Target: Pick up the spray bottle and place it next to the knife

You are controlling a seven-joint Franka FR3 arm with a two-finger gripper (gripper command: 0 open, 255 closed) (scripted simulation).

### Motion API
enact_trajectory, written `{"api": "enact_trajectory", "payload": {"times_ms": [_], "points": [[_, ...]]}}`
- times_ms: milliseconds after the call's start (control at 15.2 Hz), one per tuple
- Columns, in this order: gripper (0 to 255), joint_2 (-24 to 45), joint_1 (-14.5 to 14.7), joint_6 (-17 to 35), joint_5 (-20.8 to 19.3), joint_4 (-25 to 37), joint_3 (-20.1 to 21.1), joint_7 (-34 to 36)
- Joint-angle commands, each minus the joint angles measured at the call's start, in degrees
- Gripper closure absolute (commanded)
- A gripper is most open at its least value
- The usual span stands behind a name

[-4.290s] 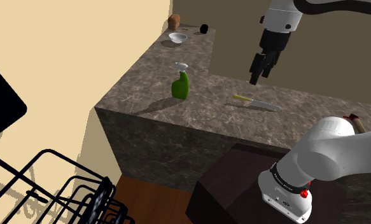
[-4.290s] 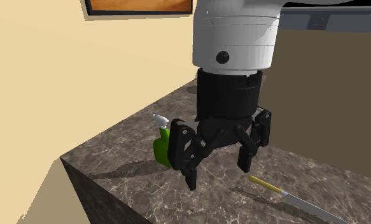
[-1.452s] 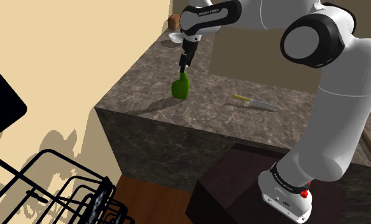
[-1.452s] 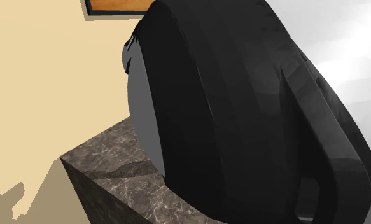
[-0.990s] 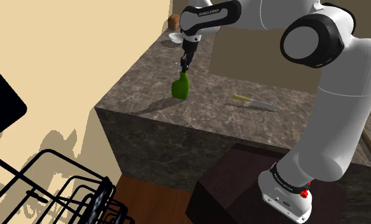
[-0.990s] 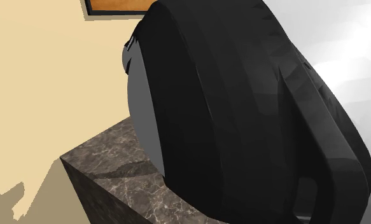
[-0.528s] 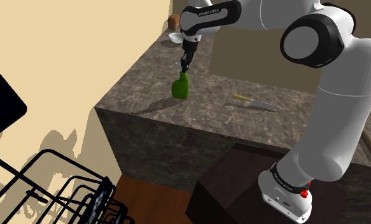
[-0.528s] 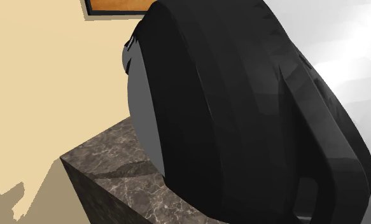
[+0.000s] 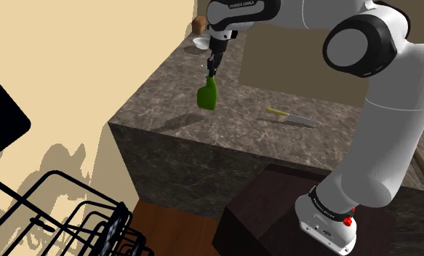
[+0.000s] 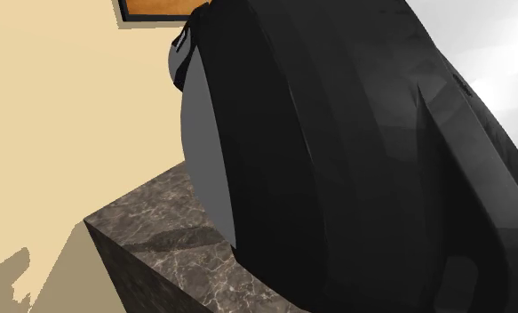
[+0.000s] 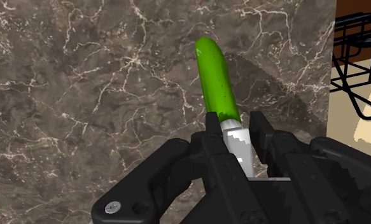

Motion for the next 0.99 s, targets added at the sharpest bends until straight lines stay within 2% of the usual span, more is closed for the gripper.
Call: {"api": "enact_trajectory", "payload": {"times_ms": [0,924], "points": [[255,-0.2,0.1,-1.4,-0.1,1.2,0.0,0.3],[255,-0.1,-0.4,-12.2,-0.4,12.1,-0.2,1.3]]}}
